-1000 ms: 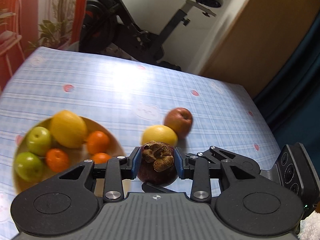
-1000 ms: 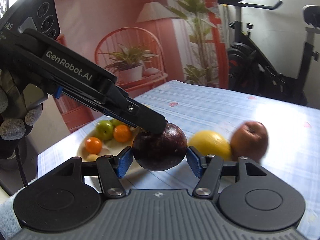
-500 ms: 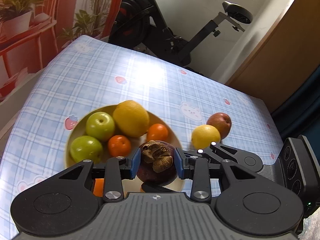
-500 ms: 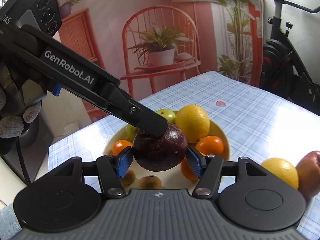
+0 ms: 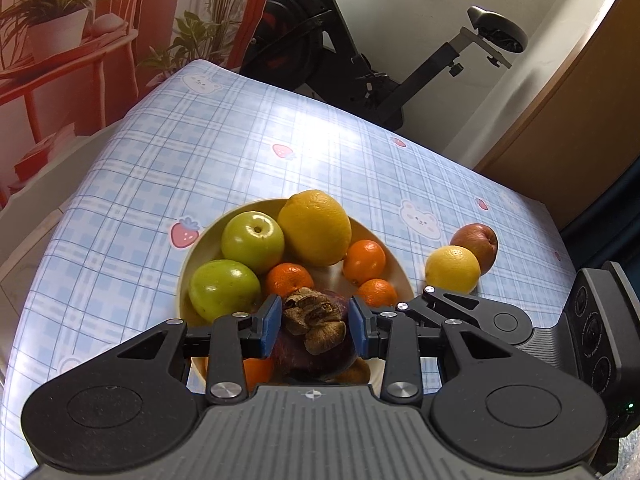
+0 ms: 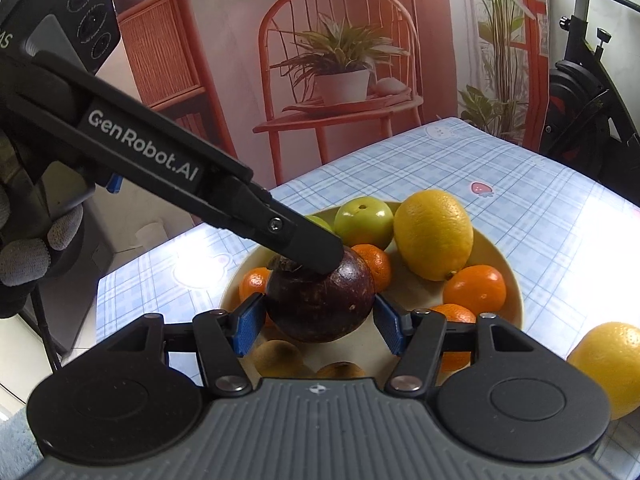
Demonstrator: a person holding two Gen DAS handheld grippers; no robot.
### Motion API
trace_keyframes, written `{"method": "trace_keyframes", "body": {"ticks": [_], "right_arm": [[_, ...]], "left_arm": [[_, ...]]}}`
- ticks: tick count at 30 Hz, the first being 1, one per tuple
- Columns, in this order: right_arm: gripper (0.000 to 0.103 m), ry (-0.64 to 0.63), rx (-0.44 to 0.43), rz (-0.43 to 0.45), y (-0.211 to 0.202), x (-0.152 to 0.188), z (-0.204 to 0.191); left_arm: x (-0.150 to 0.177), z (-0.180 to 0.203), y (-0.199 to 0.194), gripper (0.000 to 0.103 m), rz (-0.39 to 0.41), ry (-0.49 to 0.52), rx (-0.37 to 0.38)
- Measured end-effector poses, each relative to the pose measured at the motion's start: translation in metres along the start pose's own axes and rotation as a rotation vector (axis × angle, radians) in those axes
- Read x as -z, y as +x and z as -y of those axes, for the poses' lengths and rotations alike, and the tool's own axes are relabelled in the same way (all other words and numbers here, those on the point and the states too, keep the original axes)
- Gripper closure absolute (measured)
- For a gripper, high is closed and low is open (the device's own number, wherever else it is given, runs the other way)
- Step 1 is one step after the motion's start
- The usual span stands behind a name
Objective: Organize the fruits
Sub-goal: 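Open the left gripper to release the mangosteen onto the plate, then move the left gripper to the yellow lemon and close on it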
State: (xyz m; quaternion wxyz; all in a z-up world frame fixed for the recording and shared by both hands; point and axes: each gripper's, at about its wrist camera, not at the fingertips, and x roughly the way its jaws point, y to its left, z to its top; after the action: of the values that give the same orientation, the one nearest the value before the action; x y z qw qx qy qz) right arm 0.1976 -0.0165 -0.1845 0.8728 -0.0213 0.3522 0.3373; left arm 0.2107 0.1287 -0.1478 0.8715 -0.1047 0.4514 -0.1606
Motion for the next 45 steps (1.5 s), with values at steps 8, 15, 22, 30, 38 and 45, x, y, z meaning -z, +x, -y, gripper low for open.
{"method": "trace_keyframes", "body": {"ticks": [8, 15, 22, 30, 38, 45], "right_arm": [[0.041, 0.006, 0.005, -0.025, 0.003, 0.003, 0.001], [0.041, 0.019, 0.004, 0.016, -0.011, 0.007, 0.003], [0.041, -0.010, 0.059, 0.073, -0.042, 0.020, 0.008], [0.041, 0.070, 0.171, 0.204, -0.091, 0.041, 0.038], [0.041, 0.183, 0.283, 0.247, -0.117, 0.062, 0.073], [0.041, 0.218, 0.312, 0.222, -0.116, 0.074, 0.089]], "left_arm": [[0.005, 0.004, 0.005, 0.064, -0.014, 0.032, -0.015], [0.006, 0.008, 0.007, 0.063, -0.025, 0.046, -0.039], [0.006, 0.011, 0.006, 0.063, -0.022, 0.049, -0.055], [0.006, 0.017, 0.008, 0.063, -0.026, 0.057, -0.076], [0.002, 0.030, 0.006, 0.063, -0.005, 0.077, -0.102], [-0.021, 0.059, 0.005, 0.063, 0.058, 0.061, -0.052]]}}
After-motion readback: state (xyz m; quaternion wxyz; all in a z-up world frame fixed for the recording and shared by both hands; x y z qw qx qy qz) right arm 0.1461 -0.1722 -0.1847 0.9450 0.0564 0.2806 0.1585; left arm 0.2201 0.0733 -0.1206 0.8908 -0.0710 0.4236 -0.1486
